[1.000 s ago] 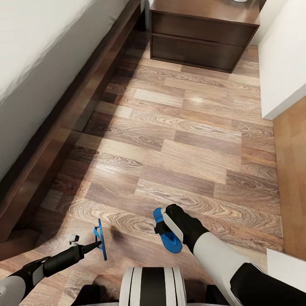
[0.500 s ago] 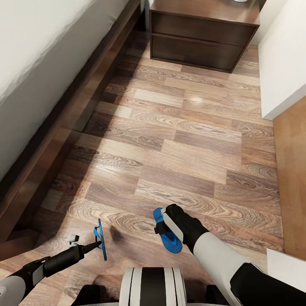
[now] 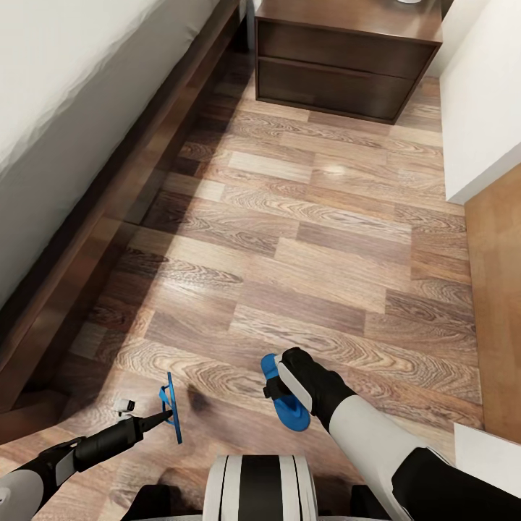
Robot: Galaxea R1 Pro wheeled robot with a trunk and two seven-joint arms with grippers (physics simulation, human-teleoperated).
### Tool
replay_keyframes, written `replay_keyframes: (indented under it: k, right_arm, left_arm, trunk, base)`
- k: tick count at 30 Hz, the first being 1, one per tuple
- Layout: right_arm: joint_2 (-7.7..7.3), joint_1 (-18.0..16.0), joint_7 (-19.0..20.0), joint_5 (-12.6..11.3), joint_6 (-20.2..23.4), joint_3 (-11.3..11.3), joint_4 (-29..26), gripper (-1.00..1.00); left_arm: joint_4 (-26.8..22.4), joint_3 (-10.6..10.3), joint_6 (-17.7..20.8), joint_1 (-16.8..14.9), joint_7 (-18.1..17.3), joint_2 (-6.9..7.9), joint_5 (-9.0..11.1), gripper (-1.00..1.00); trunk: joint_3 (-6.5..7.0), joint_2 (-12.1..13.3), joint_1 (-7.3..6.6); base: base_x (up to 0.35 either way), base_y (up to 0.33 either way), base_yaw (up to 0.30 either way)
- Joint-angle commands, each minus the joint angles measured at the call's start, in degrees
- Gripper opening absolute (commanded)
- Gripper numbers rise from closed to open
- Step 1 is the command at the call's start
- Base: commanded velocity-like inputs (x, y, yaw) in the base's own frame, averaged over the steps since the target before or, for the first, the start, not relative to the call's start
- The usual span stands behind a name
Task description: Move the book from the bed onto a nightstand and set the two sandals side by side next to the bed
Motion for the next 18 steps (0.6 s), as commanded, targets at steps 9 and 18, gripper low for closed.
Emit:
replay_keyframes:
  k: [9,18]
  right_arm:
    - [0.00,-0.04,-1.76,-0.70,0.09,0.19,-0.01,1.00]
    - [0.00,-0.04,-3.53,-0.93,-0.02,0.19,-0.01,1.00]
  left_arm:
    - [0.01,0.45,0.57,-0.01,-0.19,0.01,-0.49,-1.00]
    - [0.05,0.45,0.57,-0.01,-0.20,0.01,-0.45,-1.00]
  trunk:
    - [-0.03,-0.01,-0.01]
    - [-0.03,-0.01,-0.01]
  base:
    - [0.000,0.000,0.000]
    - [0.000,0.000,0.000]
